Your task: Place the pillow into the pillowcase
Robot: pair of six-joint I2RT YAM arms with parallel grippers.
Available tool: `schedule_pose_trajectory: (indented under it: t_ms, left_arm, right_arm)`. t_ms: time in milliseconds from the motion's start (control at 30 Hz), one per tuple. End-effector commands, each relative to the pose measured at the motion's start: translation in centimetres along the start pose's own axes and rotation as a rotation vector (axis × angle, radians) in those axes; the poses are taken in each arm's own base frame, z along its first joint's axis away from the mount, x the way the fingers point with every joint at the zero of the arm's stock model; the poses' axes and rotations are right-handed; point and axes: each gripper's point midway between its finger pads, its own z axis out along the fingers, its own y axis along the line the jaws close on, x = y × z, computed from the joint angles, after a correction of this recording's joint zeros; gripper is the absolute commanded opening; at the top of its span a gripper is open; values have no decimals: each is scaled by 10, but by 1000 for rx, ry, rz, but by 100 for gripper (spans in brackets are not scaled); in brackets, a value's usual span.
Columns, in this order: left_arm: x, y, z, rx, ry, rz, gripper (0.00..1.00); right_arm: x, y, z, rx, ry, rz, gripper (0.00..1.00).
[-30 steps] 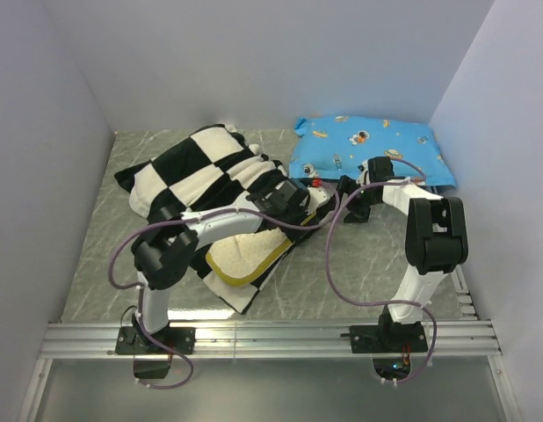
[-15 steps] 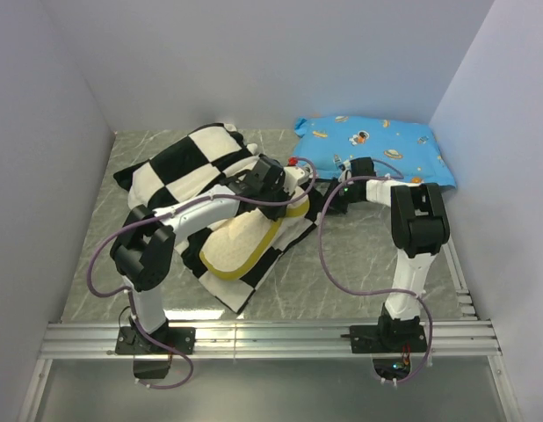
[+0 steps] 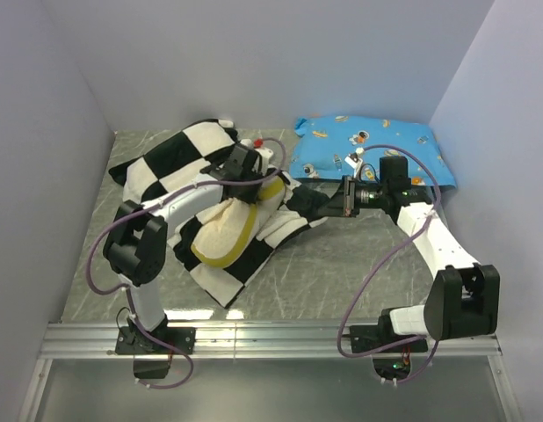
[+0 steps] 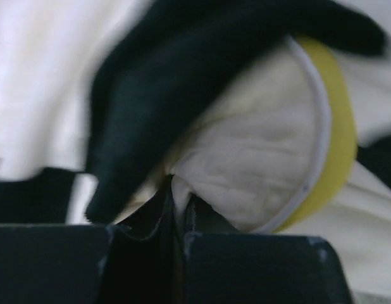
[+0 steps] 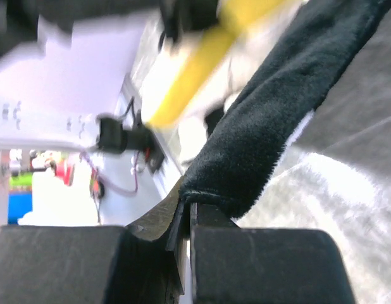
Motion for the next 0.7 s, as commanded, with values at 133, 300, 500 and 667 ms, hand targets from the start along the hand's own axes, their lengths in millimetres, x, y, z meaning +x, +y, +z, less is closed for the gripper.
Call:
schedule_pose_trajectory:
  t_ms: [133, 300, 500, 667]
  left_arm:
    - [-13, 163, -7, -441, -25, -214, 0]
    - [-16, 208, -20, -562, -43, -222, 0]
    - [-25, 214, -35, -496, -95, -271, 0]
    - [-28, 181, -60, -470, -132, -261, 0]
  right_arm:
    - [40, 32, -52, -155, 90, 129, 0]
    - [24, 34, -89, -176, 45, 170, 0]
    - [23, 16, -87, -193, 21, 220, 0]
    - [14, 3, -65, -133, 32, 195, 0]
